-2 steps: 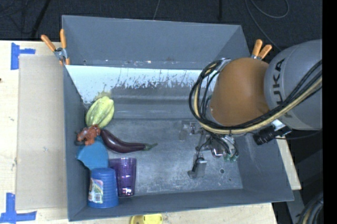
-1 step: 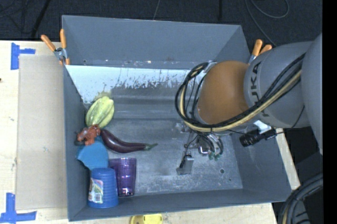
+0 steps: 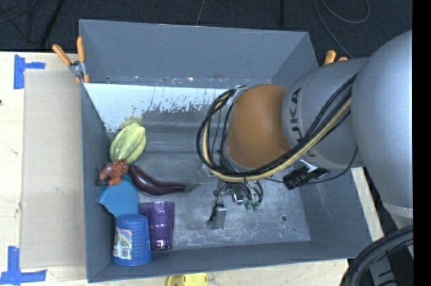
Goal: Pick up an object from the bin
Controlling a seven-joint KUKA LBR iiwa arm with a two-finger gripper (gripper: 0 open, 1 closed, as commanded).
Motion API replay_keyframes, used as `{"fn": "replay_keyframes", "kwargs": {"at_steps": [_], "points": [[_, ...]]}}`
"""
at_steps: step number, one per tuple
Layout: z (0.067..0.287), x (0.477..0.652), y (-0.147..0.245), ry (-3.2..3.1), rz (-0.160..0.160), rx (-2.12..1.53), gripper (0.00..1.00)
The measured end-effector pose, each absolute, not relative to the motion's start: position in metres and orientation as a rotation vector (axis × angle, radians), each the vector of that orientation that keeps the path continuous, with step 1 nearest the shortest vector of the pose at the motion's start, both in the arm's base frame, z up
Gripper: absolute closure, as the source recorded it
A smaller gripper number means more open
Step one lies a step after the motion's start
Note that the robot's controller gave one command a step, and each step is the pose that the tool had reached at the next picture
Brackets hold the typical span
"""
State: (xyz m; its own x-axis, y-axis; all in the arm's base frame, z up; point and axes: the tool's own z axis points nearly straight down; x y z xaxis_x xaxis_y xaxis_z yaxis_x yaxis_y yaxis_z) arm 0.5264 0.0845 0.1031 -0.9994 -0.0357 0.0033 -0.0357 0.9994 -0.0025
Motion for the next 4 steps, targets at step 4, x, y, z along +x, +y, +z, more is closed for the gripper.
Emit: {"fn": "replay_keyframes", "kwargs": {"at_steps": [4], "points": [[0.117, 0.571, 0.159, -3.129, -0.002, 0.337, 0.00]]}}
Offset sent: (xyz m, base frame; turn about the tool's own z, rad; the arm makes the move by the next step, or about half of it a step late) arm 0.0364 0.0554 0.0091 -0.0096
